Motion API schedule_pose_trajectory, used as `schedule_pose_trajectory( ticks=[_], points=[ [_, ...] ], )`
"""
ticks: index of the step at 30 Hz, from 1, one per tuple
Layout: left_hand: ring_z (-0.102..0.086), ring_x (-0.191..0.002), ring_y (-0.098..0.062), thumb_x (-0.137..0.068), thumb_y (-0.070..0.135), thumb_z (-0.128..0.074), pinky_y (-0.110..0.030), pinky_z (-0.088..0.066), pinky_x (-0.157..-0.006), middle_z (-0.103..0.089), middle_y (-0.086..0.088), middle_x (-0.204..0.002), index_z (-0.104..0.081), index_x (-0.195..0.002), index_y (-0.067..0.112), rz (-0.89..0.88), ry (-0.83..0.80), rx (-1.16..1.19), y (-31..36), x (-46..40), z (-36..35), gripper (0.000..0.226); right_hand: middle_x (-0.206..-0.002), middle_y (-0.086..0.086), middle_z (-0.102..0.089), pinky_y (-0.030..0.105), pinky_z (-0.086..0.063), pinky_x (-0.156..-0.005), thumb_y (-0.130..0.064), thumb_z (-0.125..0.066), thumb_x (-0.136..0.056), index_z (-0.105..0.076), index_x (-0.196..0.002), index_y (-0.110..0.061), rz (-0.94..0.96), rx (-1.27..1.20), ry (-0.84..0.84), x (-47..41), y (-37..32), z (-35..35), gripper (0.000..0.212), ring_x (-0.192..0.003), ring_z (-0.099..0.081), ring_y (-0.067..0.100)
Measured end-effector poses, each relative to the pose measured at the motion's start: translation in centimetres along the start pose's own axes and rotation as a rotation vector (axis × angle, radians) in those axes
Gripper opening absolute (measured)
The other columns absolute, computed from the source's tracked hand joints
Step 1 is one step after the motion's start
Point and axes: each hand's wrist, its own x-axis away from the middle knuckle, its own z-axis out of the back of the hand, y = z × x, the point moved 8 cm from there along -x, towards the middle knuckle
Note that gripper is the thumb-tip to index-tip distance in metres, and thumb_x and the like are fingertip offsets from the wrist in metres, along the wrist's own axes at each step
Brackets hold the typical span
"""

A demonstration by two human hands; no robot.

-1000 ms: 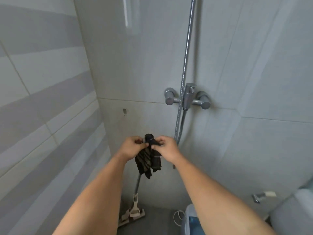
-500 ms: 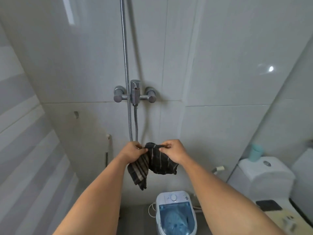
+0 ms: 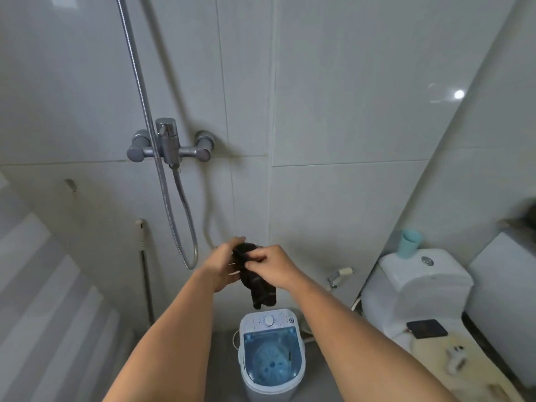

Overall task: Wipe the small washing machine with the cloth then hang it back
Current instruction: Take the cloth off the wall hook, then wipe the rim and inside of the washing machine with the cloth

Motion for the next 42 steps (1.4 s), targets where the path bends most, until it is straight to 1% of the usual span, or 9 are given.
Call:
schedule_pose_trajectory(
  ticks=[8, 14, 20, 24, 27, 31, 33, 36, 42],
  points=[
    [-0.070, -0.112, -0.040, -0.104, 0.014, -0.055, -0.052, -0.054, -0.104, -0.074, -0.025, -0.116, -0.067, -0.120, -0.001, 0.046, 0.111, -0.099, -3.7, -2.7, -0.2, 0.026, -0.132, -0.002, -0.063, 0.034, -0.047, -0.107, -0.024, -0.073, -0.089, -0.057, -0.140, -0.025, -0.114, -0.060, -0.050, 0.6, 6.1, 1.0, 0.054, -0.119, -0.059, 0.012],
    [-0.067, -0.068, -0.023, -0.100, 0.000, -0.062, -0.027, -0.058, -0.050, -0.069, -0.016, -0.087, -0.062, -0.111, 0.005, 0.077, 0.176, -0.028, -6.7, -5.5, 0.9, 0.012, -0.113, 0.005, -0.071, 0.039, -0.054, -0.100, -0.027, -0.069, -0.094, -0.060, -0.135, -0.029, -0.266, -0.245, 0.025, 0.8, 11.8, -0.2, 0.042, -0.103, -0.070, 0.018],
    [-0.069, -0.075, -0.033, -0.099, -0.002, -0.059, -0.044, -0.060, -0.074, -0.071, -0.022, -0.088, -0.073, -0.100, -0.002, 0.198, 0.195, 0.012, -10.9, -11.7, 1.3, 0.014, -0.116, -0.010, -0.070, 0.019, -0.051, -0.096, -0.025, -0.093, -0.068, -0.060, -0.132, -0.032, -0.127, -0.193, -0.047, -0.6, 14.6, -3.7, 0.073, -0.106, -0.066, 0.000],
    [-0.072, -0.066, -0.026, -0.104, 0.009, -0.057, -0.033, -0.058, -0.048, -0.072, -0.015, -0.081, -0.068, -0.093, 0.004, 0.262, 0.150, 0.025, -15.9, -17.8, 2.9, 0.016, -0.103, -0.004, -0.077, 0.031, -0.055, -0.094, -0.014, -0.086, -0.075, -0.069, -0.123, -0.027, -0.155, -0.112, 0.023, -3.4, 22.1, -6.2, 0.052, -0.099, -0.072, 0.011],
    [-0.068, -0.077, -0.026, -0.104, 0.017, -0.061, -0.036, -0.057, -0.063, -0.069, -0.012, -0.089, -0.060, -0.097, 0.012, 0.207, 0.220, -0.021, -21.0, -23.1, 6.2, 0.009, -0.083, -0.002, -0.076, 0.038, -0.058, -0.085, -0.022, -0.082, -0.082, -0.071, -0.087, -0.027, -0.286, -0.025, 0.088, -6.1, 30.2, -7.7, 0.013, -0.082, -0.073, 0.017],
    [-0.060, -0.068, -0.024, -0.101, 0.010, -0.063, -0.031, -0.045, -0.061, -0.066, -0.014, -0.089, -0.064, -0.083, 0.014, 0.089, 0.283, -0.263, -31.0, -29.1, 11.4, 0.019, -0.075, 0.002, -0.074, 0.044, -0.060, -0.077, -0.032, -0.078, -0.085, -0.065, -0.072, -0.022, -0.322, 0.220, 0.054, -11.3, 39.9, -10.6, 0.021, -0.075, -0.074, 0.025],
    [-0.068, -0.083, -0.026, -0.099, 0.010, -0.066, -0.031, -0.047, -0.072, -0.072, -0.015, -0.096, -0.075, -0.095, 0.007, 0.016, 0.286, -0.430, -36.3, -31.3, 13.2, 0.010, -0.089, 0.005, -0.075, 0.043, -0.059, -0.080, -0.035, -0.075, -0.086, -0.067, -0.090, -0.022, -0.252, 0.409, 0.039, -14.0, 42.9, -12.6, 0.015, -0.088, -0.073, 0.028],
    [-0.065, -0.106, -0.021, -0.101, 0.018, -0.065, -0.026, -0.042, -0.090, -0.074, -0.012, -0.120, -0.072, -0.126, 0.005, -0.080, 0.249, -0.618, -43.4, -33.9, 14.3, 0.029, -0.128, 0.009, -0.063, 0.046, -0.054, -0.095, -0.031, -0.069, -0.092, -0.045, -0.146, -0.031, -0.060, 0.616, 0.022, -17.1, 45.7, -16.6, 0.059, -0.115, -0.062, 0.033],
    [-0.037, -0.140, 0.000, -0.091, 0.064, -0.062, -0.023, -0.033, -0.113, -0.038, 0.019, -0.155, -0.033, -0.161, 0.025, -0.314, 0.037, -0.612, -51.1, -35.3, 13.1, 0.085, -0.126, 0.010, -0.051, 0.045, -0.053, -0.087, -0.034, -0.065, -0.093, -0.051, -0.142, -0.029, 0.148, 0.984, 0.131, -18.5, 49.4, -21.0, 0.050, -0.114, -0.053, 0.032]
  ],
)
